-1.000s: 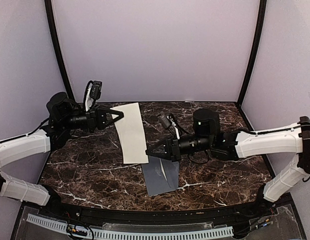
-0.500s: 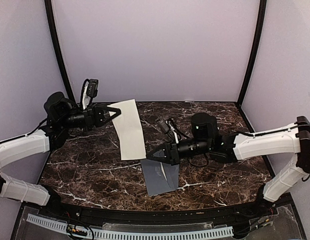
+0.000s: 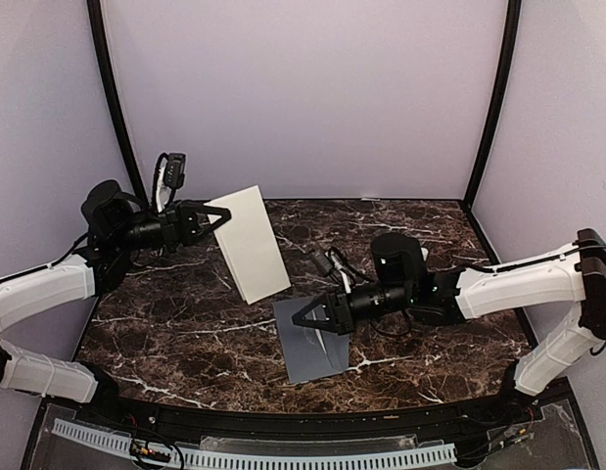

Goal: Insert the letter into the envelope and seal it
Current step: Fold the letter.

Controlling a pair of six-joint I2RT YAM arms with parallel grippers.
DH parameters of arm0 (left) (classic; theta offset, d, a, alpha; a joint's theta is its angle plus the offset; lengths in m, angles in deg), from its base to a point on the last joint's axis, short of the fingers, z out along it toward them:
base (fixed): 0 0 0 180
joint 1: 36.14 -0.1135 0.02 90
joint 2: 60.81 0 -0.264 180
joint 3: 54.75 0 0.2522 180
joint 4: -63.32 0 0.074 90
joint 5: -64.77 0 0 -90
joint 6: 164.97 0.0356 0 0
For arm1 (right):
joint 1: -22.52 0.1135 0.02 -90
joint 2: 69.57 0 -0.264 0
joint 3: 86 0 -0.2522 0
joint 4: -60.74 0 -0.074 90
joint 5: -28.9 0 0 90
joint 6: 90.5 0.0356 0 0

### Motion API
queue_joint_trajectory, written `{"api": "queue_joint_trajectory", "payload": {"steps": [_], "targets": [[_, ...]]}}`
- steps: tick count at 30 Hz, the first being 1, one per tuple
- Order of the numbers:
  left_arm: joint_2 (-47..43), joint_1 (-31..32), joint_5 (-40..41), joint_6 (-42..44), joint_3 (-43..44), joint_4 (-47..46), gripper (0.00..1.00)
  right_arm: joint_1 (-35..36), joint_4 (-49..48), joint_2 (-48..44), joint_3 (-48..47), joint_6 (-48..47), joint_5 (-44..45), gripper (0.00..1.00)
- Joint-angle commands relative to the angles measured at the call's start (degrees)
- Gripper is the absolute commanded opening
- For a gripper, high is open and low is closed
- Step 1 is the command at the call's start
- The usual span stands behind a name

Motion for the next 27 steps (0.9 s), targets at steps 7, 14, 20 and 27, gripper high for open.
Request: {"api": "queue_joint_trajectory", "payload": {"steps": [7,14,20,27], "targets": [[-0.43,-0.71,-3.67,-2.41,-0.68,-4.91,0.00,0.63,1.30,-9.91,2.58,-1.49,7.90,0.38],[0.64,0.19,-7.10,-4.78,-0.81,-8.14,0.00,0.84,2.04,-9.08,-0.90,-3.59,10.88,0.72],[0.64,1.34,-7.76,-4.30,-0.58,-7.38,0.00,2.20,1.14,-2.21,-5.59,-4.41,8.58,0.75],[1.45,2.51,-9.01,-4.39,-0.08,-7.10,0.00,2.31,-1.39,1.62,-8.74,-4.26,5.30,0.48]]}}
